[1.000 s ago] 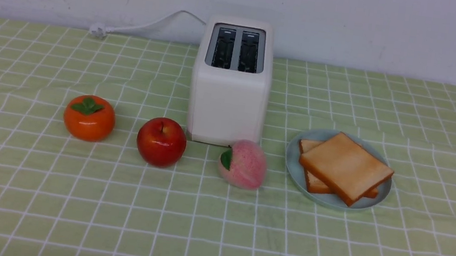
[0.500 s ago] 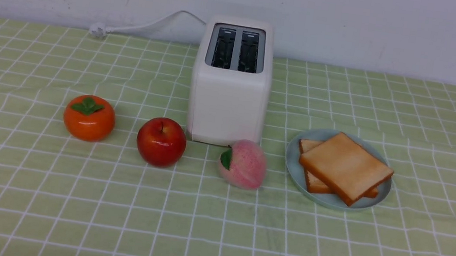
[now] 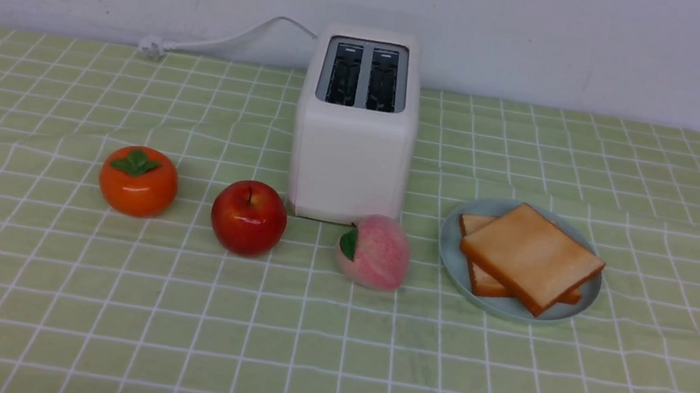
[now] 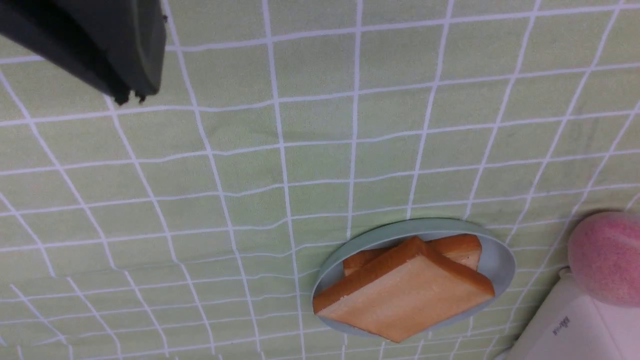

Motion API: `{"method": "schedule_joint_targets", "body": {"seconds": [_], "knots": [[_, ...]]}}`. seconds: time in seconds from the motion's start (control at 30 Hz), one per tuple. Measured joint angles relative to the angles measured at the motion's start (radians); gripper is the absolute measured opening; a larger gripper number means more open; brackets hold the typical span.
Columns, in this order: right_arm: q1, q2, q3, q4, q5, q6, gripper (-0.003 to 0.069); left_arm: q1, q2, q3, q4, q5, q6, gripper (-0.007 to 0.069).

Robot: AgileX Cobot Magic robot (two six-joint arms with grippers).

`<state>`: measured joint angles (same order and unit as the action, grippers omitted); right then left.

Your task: Take toasted bread from bread machine on green coffee tablecloth place on plate.

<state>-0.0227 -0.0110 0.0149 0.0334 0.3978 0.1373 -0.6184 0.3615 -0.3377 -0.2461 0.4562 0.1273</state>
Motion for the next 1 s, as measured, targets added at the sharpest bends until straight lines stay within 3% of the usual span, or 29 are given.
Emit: {"method": "schedule_joint_targets", "body": {"seconds": [0.07, 0.13, 0.3, 0.43, 0.57, 1.0], "knots": [[0.000, 0.000, 0.000, 0.000, 0.000, 0.000, 0.0007, 0.083, -0.060, 0.026, 0.004, -0.043, -0.053, -0.0013], [0.000, 0.000, 0.000, 0.000, 0.000, 0.000, 0.0008, 0.131, -0.098, 0.042, 0.012, -0.057, -0.078, -0.0013], [0.000, 0.000, 0.000, 0.000, 0.000, 0.000, 0.0014, 0.399, -0.324, 0.198, 0.064, -0.112, -0.139, -0.0013], [0.000, 0.000, 0.000, 0.000, 0.000, 0.000, 0.0015, 0.532, -0.370, 0.311, 0.063, -0.156, -0.146, -0.0013], [0.000, 0.000, 0.000, 0.000, 0.000, 0.000, 0.0018, 0.584, -0.372, 0.362, 0.046, -0.109, -0.181, -0.0013], [0.000, 0.000, 0.000, 0.000, 0.000, 0.000, 0.0035, 0.578, -0.372, 0.367, 0.041, -0.066, -0.206, -0.0013]]}}
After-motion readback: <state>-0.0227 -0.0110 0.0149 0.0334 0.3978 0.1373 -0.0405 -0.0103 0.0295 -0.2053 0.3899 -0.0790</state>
